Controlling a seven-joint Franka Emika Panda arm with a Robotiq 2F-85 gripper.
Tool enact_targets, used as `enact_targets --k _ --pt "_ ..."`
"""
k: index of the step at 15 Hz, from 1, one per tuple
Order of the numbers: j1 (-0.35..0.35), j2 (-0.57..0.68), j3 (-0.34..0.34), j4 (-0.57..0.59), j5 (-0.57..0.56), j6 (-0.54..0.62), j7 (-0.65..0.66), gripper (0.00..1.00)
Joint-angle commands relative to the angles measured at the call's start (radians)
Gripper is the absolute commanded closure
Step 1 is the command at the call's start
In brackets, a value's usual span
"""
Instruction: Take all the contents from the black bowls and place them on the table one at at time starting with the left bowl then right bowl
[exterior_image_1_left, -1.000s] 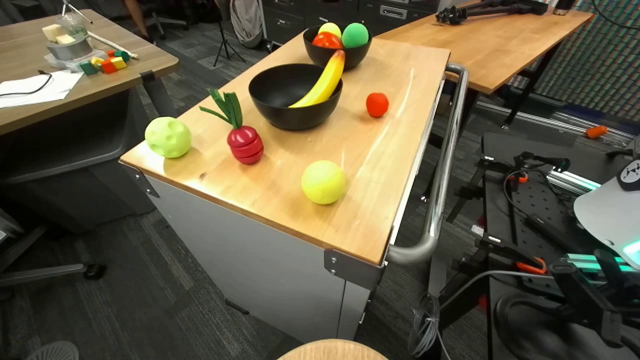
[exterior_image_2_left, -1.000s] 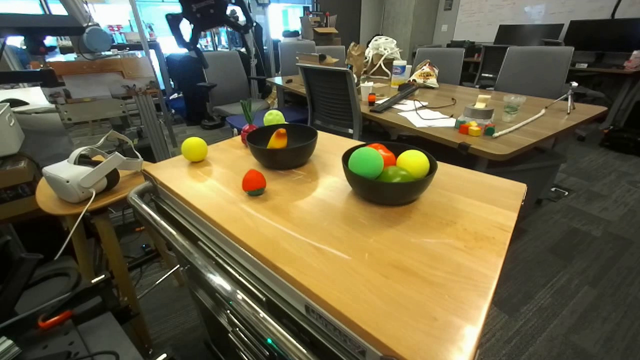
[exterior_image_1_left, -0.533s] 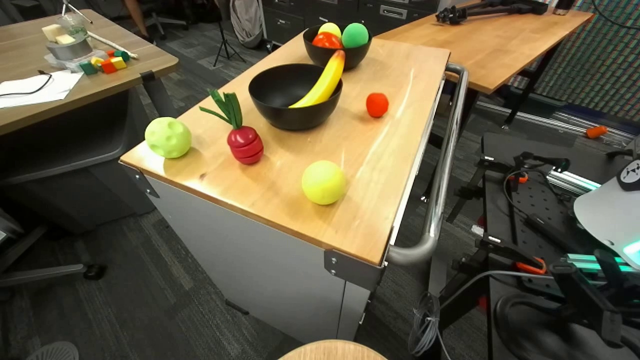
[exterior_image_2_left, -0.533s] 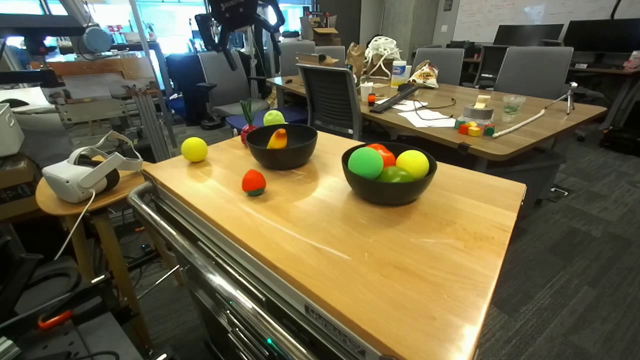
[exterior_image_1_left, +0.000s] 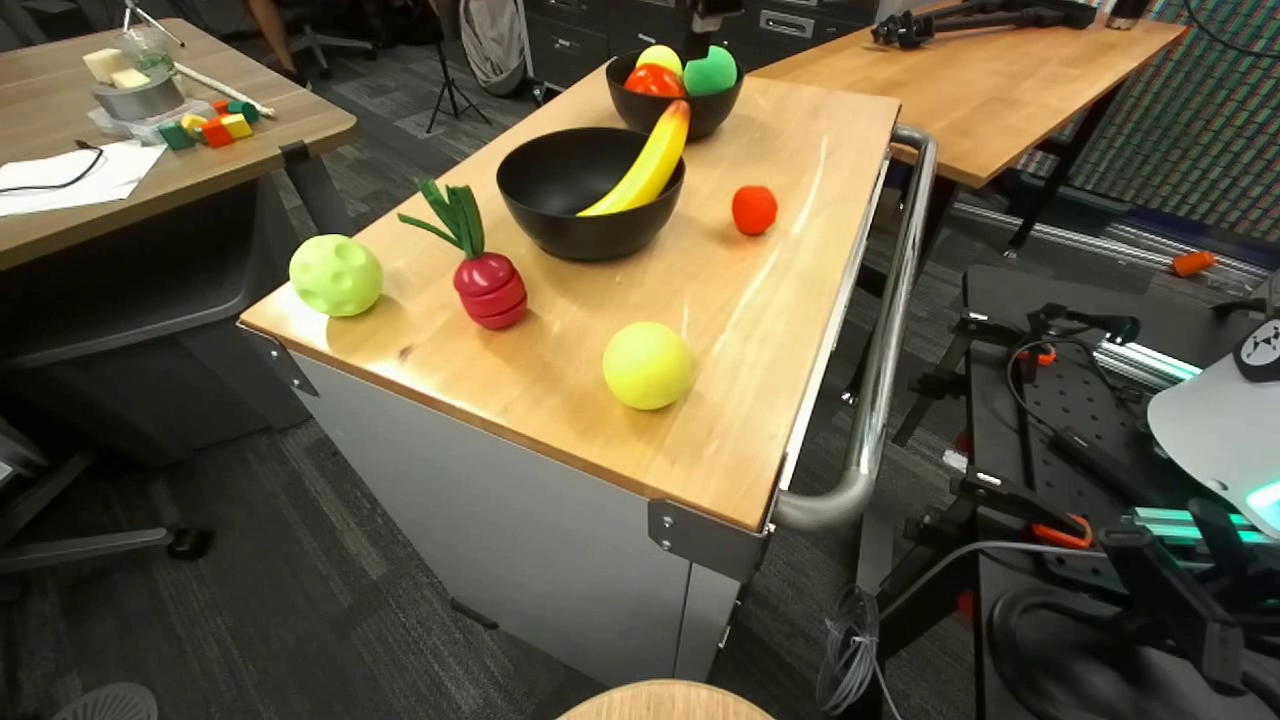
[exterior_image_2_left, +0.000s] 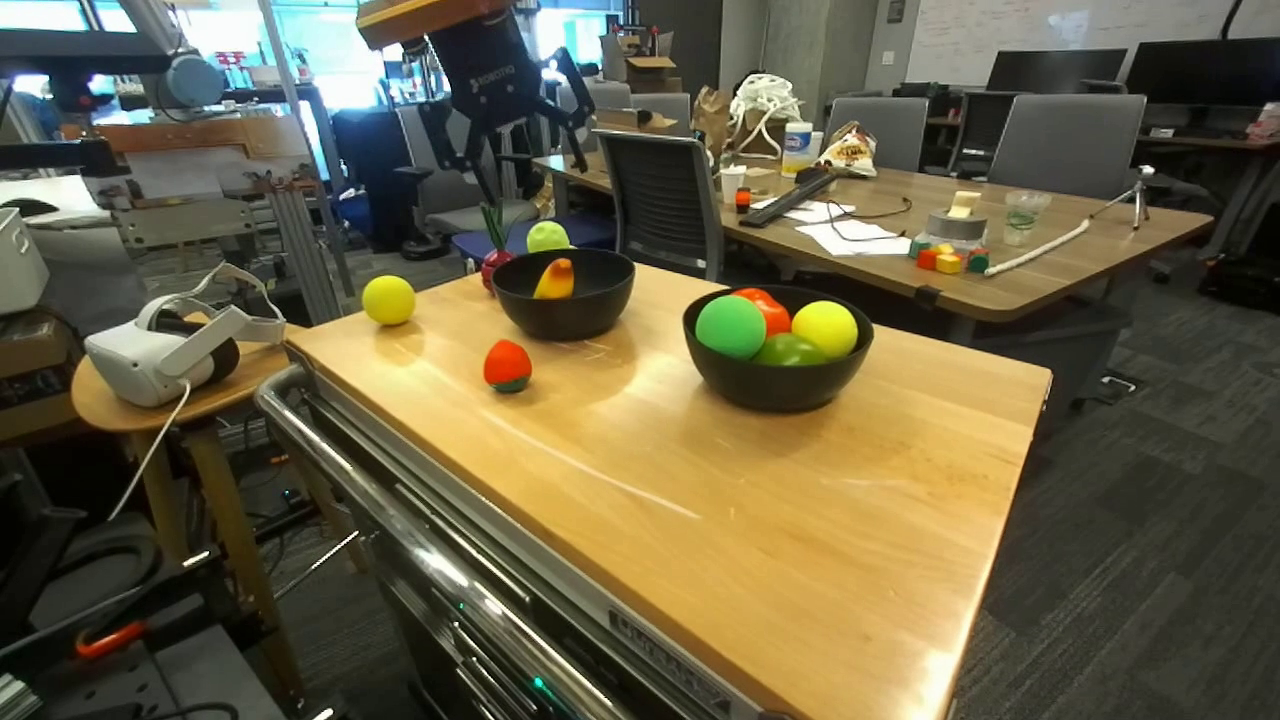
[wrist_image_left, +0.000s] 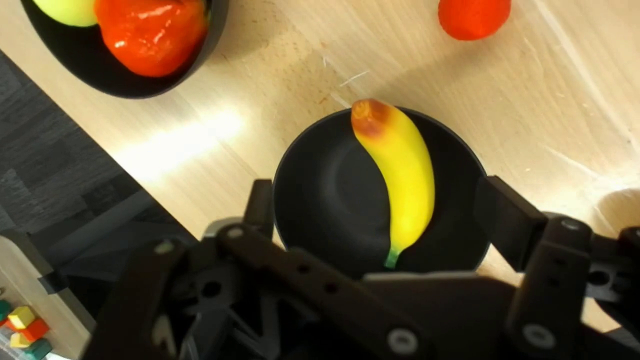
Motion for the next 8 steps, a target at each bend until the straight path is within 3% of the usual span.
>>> enact_targets --k 1,8 --pt "-0.013 0.039 -0.009 0.008 0.038 0.017 0.020 0.00" --pt "-0.034 0.095 -0.022 0.005 0.153 -0.003 0.023 0.00"
